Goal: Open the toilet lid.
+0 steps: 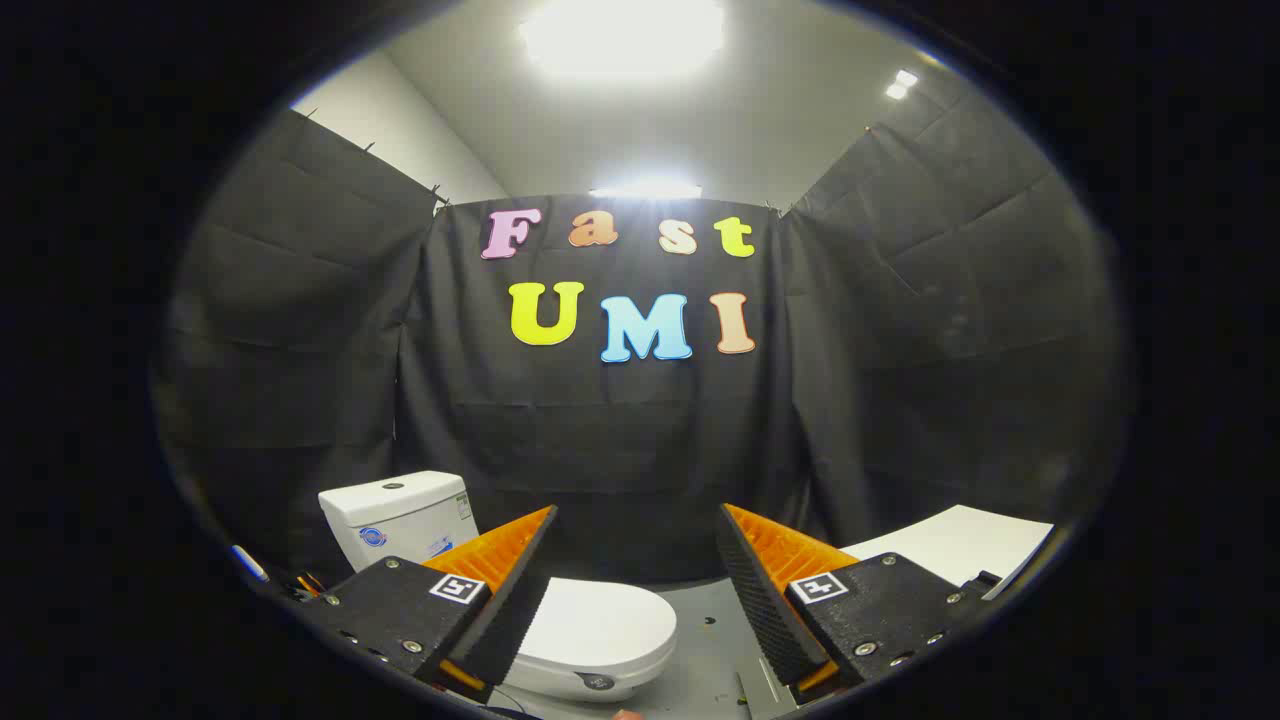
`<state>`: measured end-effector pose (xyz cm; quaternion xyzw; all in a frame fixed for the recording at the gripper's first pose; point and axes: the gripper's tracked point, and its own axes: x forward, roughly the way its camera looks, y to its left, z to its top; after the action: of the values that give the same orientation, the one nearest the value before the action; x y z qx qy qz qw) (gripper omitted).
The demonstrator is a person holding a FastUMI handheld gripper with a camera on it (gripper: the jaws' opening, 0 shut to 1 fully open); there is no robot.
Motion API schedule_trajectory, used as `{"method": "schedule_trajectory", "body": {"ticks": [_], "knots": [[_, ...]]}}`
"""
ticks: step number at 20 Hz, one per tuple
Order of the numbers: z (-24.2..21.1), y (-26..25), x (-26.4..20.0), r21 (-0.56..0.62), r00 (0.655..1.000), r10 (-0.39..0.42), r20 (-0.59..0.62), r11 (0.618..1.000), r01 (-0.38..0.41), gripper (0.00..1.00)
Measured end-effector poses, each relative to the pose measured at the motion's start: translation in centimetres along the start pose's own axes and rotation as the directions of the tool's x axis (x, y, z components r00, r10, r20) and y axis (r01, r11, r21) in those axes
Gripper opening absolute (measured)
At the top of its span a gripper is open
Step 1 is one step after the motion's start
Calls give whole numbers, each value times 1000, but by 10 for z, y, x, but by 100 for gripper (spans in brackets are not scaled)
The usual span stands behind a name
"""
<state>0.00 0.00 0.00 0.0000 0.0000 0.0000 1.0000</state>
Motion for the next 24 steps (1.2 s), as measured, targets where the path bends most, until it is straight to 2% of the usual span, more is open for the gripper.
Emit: {"method": "schedule_trajectory", "body": {"ticks": [15,24], "knots": [[-6,-27,4,58,999,-49,21,997,48,95],[-20,-33,8,68,997,-71,-17,995,72,95]]}}
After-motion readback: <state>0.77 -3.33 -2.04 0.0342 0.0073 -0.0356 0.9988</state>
